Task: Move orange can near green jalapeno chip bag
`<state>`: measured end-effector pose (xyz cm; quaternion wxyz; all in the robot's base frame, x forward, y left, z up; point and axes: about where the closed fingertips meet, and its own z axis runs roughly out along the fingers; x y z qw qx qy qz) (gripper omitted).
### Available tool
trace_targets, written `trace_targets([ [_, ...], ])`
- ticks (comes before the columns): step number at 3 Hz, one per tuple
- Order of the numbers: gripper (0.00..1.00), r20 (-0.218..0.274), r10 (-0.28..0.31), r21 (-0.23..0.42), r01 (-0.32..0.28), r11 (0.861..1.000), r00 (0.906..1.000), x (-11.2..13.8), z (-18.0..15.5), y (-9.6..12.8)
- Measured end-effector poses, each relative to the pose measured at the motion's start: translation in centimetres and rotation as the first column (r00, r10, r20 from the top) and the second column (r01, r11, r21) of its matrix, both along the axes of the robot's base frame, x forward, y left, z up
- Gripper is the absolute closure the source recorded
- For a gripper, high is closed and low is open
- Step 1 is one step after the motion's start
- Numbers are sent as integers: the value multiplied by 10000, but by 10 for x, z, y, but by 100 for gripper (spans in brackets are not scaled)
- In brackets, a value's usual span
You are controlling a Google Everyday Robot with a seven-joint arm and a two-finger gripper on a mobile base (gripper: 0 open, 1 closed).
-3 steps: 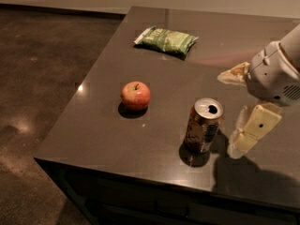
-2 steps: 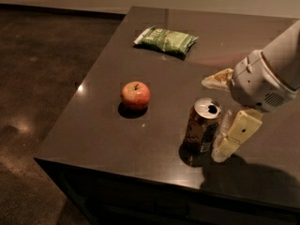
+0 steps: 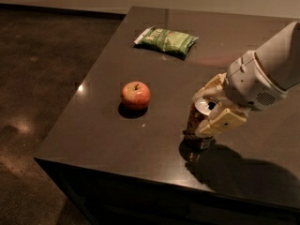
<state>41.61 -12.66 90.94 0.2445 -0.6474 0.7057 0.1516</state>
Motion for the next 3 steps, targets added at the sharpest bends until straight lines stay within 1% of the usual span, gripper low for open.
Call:
trace_targets([
  [1,70,215,58,19,-58,10000,9998,11,18,7],
  [2,99,453,81,150,-88,9998,9989,49,45,34],
  [3,100,609,-100,294,82,9995,9981,80,55,50],
])
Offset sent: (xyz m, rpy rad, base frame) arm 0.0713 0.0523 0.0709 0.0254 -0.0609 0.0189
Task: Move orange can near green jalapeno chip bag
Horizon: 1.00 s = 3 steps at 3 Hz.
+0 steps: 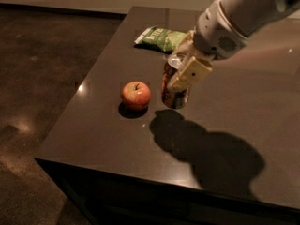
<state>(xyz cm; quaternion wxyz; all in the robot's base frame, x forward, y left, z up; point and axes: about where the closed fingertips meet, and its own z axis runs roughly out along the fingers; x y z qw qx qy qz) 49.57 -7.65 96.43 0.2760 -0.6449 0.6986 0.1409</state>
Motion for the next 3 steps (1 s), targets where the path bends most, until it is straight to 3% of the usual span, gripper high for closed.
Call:
trace_targets([
  [1,100,203,-717,-5,717,9974,9972,46,4,0],
  [2,100,515,-1666,55,1665,9860,9847,92,11,-11],
  [3,100,669,-2848,242,2838,9586,9563,143,10,-33],
])
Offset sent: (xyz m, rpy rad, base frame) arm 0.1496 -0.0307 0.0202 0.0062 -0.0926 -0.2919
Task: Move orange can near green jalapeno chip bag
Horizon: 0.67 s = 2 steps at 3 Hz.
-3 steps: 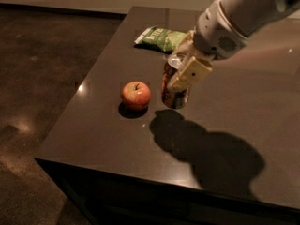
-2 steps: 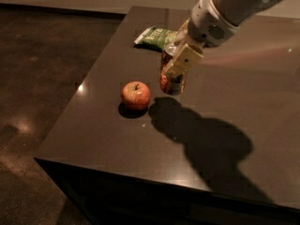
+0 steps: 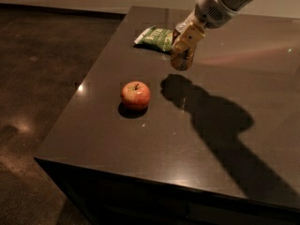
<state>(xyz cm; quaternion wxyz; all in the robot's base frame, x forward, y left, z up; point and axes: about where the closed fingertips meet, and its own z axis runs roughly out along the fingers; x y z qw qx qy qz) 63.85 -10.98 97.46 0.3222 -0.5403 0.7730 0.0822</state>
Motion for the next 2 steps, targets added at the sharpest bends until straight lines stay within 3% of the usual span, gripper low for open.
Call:
trace_targets([
  [2,99,-251,-1097,262,1103,9936,9937,62,-31,-14],
])
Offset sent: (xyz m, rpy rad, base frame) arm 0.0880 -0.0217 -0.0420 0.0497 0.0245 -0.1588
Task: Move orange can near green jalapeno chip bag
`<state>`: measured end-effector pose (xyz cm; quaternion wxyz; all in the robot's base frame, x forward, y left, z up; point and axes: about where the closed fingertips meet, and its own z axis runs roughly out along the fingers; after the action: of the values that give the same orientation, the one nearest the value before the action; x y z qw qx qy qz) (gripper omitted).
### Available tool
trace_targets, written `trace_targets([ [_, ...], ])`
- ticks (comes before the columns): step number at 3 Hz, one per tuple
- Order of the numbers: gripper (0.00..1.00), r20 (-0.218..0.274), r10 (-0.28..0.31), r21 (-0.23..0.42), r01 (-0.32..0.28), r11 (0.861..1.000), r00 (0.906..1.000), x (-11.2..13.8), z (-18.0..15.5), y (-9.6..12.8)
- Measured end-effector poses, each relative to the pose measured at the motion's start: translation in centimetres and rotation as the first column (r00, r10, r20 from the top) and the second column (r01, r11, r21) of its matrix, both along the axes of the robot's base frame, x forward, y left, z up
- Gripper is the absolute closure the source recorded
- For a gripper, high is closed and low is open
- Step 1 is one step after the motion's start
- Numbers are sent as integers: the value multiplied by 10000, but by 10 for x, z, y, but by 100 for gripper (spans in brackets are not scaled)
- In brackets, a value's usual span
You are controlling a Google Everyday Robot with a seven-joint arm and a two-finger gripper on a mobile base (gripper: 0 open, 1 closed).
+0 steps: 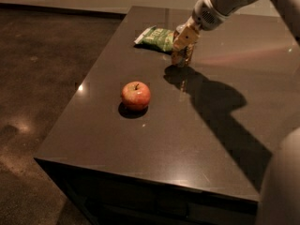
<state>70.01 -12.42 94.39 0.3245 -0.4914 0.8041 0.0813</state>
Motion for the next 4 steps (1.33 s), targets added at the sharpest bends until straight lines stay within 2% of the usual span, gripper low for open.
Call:
trace_targets([
  [2,54,-269,-88,-211,82,9997,9996,26,-23,3],
  [3,31,-303,-63,-209,57,9998,9995,28,-25,5],
  [4,1,-365,-21,-210,14,9998,9993,28,-29,8],
])
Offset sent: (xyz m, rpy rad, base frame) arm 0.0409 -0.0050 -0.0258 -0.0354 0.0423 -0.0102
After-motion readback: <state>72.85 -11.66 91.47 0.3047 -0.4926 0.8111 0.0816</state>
